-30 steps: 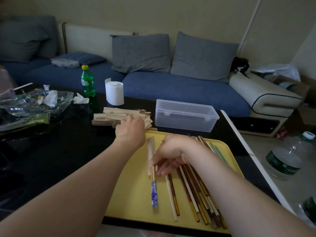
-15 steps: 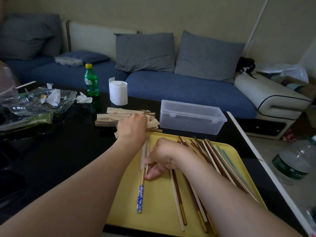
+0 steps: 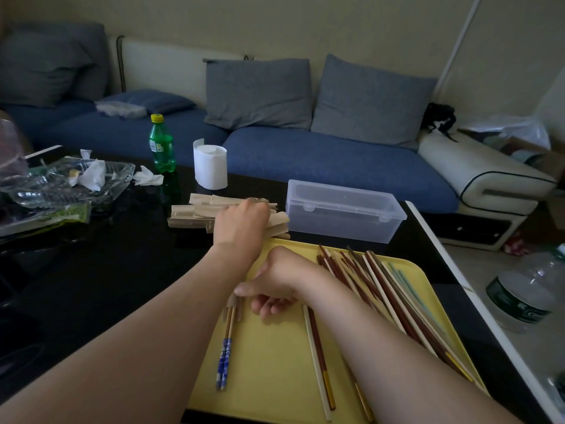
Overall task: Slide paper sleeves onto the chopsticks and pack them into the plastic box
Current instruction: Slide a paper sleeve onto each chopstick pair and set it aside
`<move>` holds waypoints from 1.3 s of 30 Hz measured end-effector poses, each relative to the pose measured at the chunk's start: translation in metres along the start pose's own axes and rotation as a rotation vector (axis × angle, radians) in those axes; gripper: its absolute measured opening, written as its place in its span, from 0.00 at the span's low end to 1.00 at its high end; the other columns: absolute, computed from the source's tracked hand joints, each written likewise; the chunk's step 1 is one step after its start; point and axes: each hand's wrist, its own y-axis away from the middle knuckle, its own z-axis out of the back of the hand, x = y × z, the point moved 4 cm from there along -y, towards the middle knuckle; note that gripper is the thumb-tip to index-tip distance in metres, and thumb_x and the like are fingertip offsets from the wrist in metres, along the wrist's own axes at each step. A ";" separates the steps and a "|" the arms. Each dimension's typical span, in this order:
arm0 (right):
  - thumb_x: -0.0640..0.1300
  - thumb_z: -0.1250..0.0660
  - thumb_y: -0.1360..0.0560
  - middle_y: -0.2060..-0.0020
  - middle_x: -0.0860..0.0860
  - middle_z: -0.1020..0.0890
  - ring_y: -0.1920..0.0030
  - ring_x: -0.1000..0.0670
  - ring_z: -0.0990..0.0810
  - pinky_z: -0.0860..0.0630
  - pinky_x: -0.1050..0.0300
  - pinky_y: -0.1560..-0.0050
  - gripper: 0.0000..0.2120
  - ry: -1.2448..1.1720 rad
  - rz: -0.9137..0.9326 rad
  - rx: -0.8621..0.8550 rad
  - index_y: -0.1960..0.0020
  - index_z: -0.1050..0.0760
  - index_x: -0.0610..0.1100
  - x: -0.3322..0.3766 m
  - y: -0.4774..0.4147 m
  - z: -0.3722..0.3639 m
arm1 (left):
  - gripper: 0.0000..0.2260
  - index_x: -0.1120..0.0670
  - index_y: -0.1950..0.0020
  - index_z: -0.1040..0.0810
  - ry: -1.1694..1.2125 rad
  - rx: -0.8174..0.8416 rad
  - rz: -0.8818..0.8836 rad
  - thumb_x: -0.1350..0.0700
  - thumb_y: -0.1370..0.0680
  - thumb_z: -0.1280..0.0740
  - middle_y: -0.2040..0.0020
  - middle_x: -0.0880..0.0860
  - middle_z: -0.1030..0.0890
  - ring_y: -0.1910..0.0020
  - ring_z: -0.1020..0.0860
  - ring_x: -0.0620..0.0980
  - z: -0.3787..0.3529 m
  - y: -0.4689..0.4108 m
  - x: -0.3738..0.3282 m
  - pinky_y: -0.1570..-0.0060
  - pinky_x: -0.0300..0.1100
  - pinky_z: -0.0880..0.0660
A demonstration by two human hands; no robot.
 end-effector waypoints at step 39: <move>0.44 0.33 0.18 0.54 0.37 0.12 0.64 0.43 0.10 0.12 0.51 0.62 0.10 -0.192 -0.164 -0.385 0.45 0.30 0.37 -0.051 0.065 0.081 | 0.11 0.47 0.42 0.26 0.718 0.273 0.050 0.59 0.19 0.29 0.51 0.48 0.22 0.54 0.22 0.45 -0.007 0.012 -0.037 0.58 0.39 0.25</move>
